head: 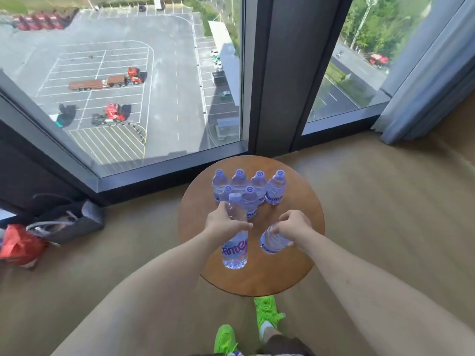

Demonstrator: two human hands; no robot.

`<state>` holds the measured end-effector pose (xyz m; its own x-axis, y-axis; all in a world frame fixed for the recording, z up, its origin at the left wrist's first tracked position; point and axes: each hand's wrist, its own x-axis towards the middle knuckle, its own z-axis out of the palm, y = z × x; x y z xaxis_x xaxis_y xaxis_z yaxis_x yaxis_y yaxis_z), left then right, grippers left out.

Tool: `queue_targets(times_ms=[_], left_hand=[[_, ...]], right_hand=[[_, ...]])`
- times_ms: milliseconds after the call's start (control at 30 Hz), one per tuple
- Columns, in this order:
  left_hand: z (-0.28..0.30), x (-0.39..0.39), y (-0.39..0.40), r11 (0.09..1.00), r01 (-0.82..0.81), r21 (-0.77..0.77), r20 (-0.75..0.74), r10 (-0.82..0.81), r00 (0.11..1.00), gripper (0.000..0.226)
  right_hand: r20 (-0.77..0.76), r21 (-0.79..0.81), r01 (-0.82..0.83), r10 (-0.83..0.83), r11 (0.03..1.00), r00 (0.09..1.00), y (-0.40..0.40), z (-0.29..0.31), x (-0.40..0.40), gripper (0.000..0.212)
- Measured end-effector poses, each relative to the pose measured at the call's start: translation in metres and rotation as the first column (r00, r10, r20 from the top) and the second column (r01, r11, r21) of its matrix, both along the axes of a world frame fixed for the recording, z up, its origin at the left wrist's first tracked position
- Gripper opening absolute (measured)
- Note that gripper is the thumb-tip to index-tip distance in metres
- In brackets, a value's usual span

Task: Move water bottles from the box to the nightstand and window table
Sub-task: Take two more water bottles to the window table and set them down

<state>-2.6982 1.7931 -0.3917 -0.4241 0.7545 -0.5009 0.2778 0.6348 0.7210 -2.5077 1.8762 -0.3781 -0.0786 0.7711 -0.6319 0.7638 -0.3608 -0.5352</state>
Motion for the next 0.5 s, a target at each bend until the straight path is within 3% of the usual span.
queue_targets(times_ms=[233, 500], left_hand=[[-0.027, 0.003, 0.038, 0.99, 0.006, -0.14, -0.132, -0.024, 0.991, 0.07], [-0.052, 0.007, 0.055, 0.981, -0.01, -0.195, -0.216, -0.033, 0.976, 0.065]], right_hand=[[0.073, 0.055, -0.224, 0.22, 0.973, 0.973, 0.076, -0.051, -0.025, 0.04], [0.037, 0.057, -0.174, 0.172, 0.983, 0.984, 0.111, -0.08, -0.047, 0.027]])
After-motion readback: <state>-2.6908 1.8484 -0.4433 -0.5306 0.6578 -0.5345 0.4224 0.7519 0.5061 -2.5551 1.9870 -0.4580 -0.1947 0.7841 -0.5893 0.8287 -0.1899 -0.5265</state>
